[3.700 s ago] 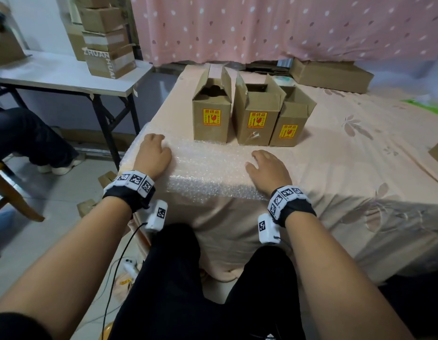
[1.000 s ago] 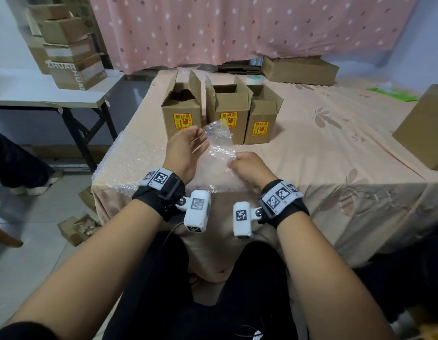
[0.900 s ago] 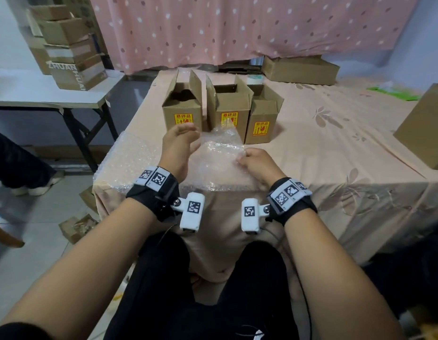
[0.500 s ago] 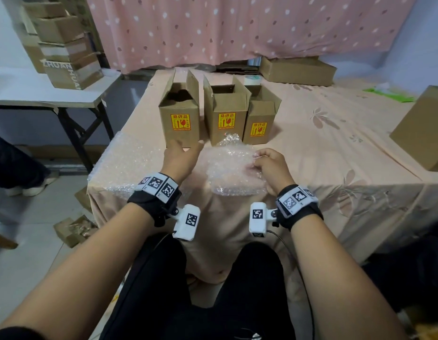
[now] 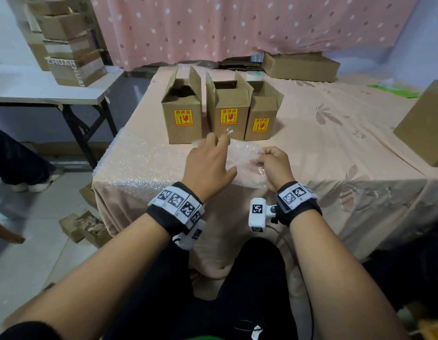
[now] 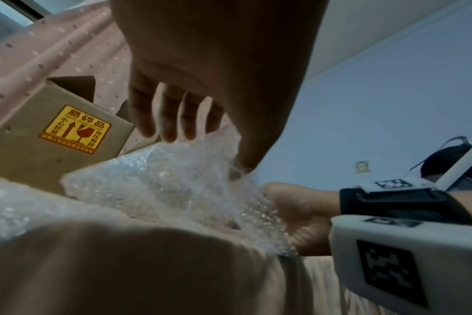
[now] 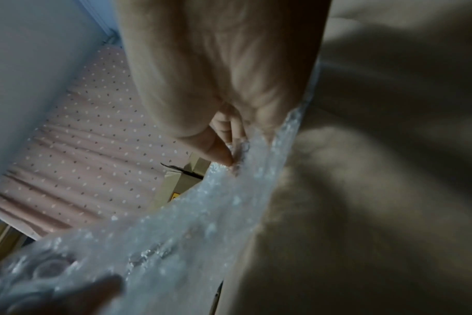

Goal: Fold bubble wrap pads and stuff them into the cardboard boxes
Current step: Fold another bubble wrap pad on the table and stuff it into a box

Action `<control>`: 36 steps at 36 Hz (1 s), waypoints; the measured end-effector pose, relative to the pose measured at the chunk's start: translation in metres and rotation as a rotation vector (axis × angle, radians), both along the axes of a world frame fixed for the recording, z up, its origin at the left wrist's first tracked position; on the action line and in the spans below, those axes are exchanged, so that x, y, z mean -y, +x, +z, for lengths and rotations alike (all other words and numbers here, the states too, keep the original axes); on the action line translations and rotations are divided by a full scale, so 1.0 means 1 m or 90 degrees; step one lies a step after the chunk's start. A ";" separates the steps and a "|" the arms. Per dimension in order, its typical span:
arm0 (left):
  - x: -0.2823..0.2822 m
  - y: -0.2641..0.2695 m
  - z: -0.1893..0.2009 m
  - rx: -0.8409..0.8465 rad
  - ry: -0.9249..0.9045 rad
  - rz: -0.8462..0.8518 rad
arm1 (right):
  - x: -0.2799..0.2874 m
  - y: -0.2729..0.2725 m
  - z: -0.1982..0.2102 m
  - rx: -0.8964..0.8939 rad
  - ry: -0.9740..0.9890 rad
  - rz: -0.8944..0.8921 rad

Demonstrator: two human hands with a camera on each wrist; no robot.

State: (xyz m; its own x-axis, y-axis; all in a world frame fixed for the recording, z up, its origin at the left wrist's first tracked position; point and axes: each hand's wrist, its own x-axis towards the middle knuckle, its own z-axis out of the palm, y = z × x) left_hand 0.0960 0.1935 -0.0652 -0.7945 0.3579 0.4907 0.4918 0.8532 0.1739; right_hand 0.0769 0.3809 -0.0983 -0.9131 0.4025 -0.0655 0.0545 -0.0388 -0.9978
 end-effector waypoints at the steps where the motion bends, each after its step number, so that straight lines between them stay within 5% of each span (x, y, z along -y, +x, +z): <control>1: -0.002 -0.002 -0.001 0.020 -0.006 0.009 | 0.000 -0.001 -0.001 -0.005 0.000 0.004; 21: 0.010 -0.006 -0.014 0.079 0.014 0.055 | -0.004 -0.002 -0.005 -0.015 -0.010 -0.012; 30: 0.023 -0.020 -0.030 0.003 -0.060 -0.137 | -0.013 -0.002 0.008 0.045 -0.030 0.034; 36: 0.029 -0.021 -0.026 -0.006 -0.061 -0.147 | -0.014 -0.003 0.003 0.035 0.003 0.058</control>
